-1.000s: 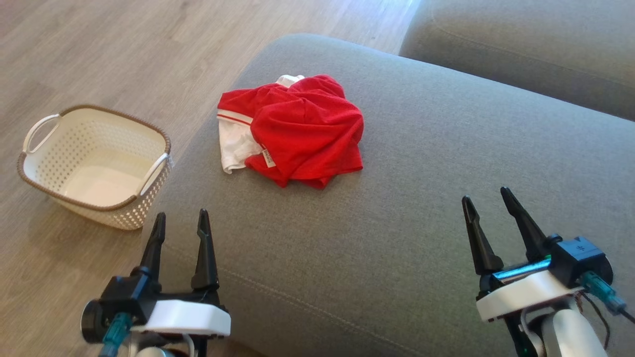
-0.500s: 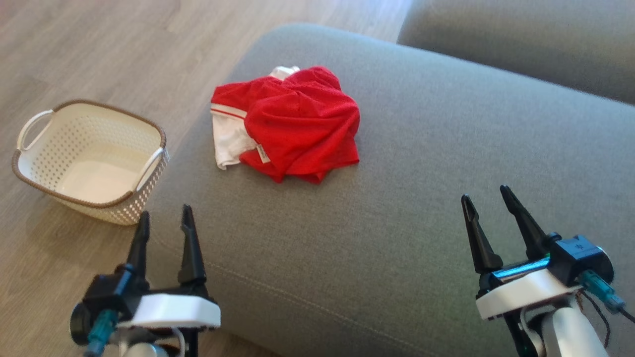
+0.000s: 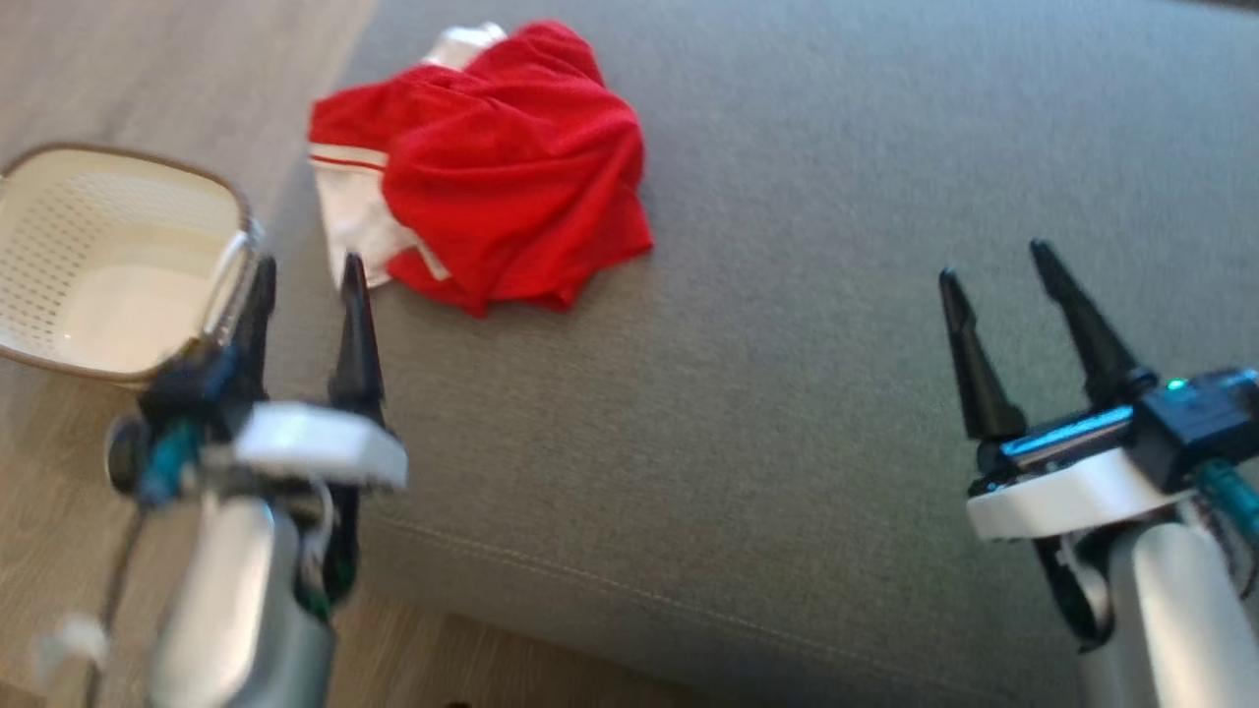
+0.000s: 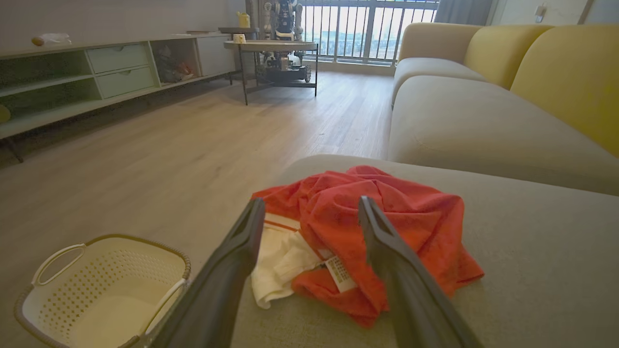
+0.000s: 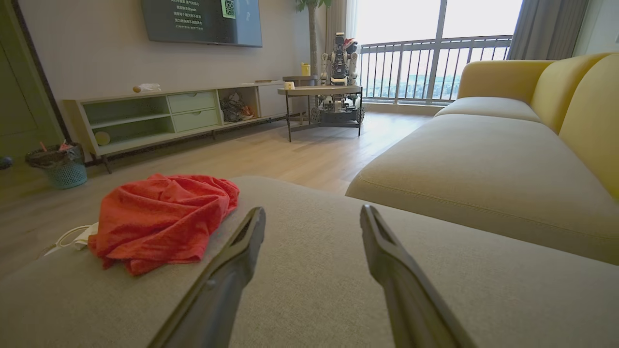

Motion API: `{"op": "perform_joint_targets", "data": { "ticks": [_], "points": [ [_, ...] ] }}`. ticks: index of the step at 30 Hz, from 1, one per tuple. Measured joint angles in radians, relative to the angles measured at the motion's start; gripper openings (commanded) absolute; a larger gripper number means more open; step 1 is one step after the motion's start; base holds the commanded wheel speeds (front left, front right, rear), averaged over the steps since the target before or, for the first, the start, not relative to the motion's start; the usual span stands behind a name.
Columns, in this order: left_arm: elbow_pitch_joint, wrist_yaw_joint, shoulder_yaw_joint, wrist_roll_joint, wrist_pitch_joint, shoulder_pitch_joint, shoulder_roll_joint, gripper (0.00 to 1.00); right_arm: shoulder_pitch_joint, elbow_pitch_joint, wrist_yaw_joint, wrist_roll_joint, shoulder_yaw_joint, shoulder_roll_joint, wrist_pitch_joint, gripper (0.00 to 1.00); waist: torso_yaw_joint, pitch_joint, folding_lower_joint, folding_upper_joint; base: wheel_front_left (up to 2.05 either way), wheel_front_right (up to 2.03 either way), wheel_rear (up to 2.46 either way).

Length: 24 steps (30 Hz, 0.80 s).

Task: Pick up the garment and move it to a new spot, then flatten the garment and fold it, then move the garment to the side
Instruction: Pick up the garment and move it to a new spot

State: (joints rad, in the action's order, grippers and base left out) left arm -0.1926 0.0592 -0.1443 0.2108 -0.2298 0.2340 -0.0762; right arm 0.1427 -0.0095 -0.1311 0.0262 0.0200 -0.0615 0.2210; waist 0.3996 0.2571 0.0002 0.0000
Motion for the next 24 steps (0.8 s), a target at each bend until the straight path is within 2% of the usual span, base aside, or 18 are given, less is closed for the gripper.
{"op": "perform_joint_targets", "data": {
  "ticks": [9,17,21,22,23,24],
  "points": [
    [-0.252,-0.086,0.033,0.103,0.221,0.376,-0.022,1.0,0.034,-0.097,0.0,0.0,0.001,-0.067,-0.041,1.0,-0.068,0.137,0.0001,0.0,0.0,0.0,0.0],
    [-0.533,-0.085,0.043,0.124,0.358,0.569,-0.048,1.0,0.084,-0.137,0.0,0.0,-0.009,-0.092,-0.054,1.0,-0.121,0.213,0.0,0.0,0.0,0.0,0.0],
    [-0.63,-0.077,0.042,0.12,0.372,0.624,-0.061,1.0,0.092,-0.144,0.0,0.0,-0.009,-0.092,-0.054,1.0,-0.146,0.226,-0.0001,0.0,0.0,0.0,0.0],
    [-0.65,-0.077,0.043,0.119,0.372,0.634,-0.064,0.24,0.092,-0.144,0.0,0.0,-0.008,-0.091,-0.054,1.0,-0.151,0.228,-0.0001,0.0,0.0,0.0,0.0],
    [-0.667,-0.077,0.044,0.121,0.369,0.642,-0.068,0.0,0.092,-0.144,0.0,0.0,-0.007,-0.091,-0.053,1.0,-0.155,0.23,-0.0001,0.0,0.0,0.0,0.0],
    [-0.683,-0.077,0.044,0.123,0.364,0.649,-0.07,0.0,0.092,-0.143,0.0,0.0,-0.005,-0.091,-0.053,1.0,-0.158,0.23,-0.0001,0.0,0.0,0.0,0.0]
  ]
}}
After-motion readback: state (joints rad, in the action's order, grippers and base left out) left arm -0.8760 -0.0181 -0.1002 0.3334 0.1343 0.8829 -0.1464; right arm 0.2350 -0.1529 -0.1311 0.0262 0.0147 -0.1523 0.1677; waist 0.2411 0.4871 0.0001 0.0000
